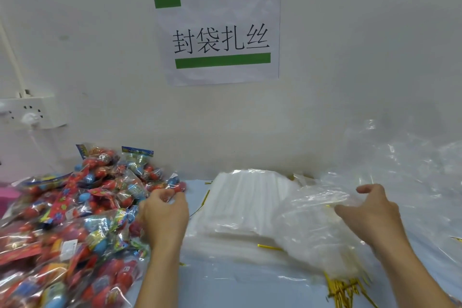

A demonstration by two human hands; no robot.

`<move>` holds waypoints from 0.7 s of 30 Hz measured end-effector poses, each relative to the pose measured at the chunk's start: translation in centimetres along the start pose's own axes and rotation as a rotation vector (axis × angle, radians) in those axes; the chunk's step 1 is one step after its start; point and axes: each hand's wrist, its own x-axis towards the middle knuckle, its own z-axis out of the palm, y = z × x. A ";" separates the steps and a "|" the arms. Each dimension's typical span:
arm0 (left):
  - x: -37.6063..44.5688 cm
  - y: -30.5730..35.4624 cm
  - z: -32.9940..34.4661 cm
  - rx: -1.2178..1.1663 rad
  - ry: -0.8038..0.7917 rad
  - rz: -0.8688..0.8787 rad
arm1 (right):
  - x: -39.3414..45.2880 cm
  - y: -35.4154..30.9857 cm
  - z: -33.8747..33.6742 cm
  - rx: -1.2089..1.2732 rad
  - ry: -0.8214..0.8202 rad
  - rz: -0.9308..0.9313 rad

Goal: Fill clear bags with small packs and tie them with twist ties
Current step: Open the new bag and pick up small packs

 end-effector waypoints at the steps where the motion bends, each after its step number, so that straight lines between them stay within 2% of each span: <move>1: 0.5 -0.7 -0.4 0.107 0.049 -0.006 | -0.1 -0.2 -0.5 -0.015 -0.071 -0.008; 4: 1.1 -2.0 -0.7 0.407 -0.070 -0.003 | -0.3 -0.8 -1.9 -0.066 -0.265 -0.100; 8: 0.6 -2.9 0.2 0.539 -0.273 -0.090 | -1.0 -1.8 -3.1 -0.158 -0.306 -0.325; 11: 0.3 -3.2 0.7 0.604 -0.267 -0.065 | -1.6 -2.6 -3.1 -0.167 -0.270 -0.476; 14: 0.2 -3.1 0.7 0.589 -0.194 -0.042 | -2.0 -2.8 -2.5 -0.261 -0.274 -0.499; 17: 0.2 -3.2 0.6 0.542 -0.117 -0.034 | -2.0 -2.6 -1.9 -0.438 -0.153 -0.465; 19: 0.3 -3.6 0.6 0.527 -0.138 -0.039 | -1.8 -2.4 -1.7 -0.410 -0.001 -0.454; 21: 0.2 -3.9 0.7 0.532 -0.164 -0.046 | -1.8 -2.4 -1.5 -0.351 0.083 -0.454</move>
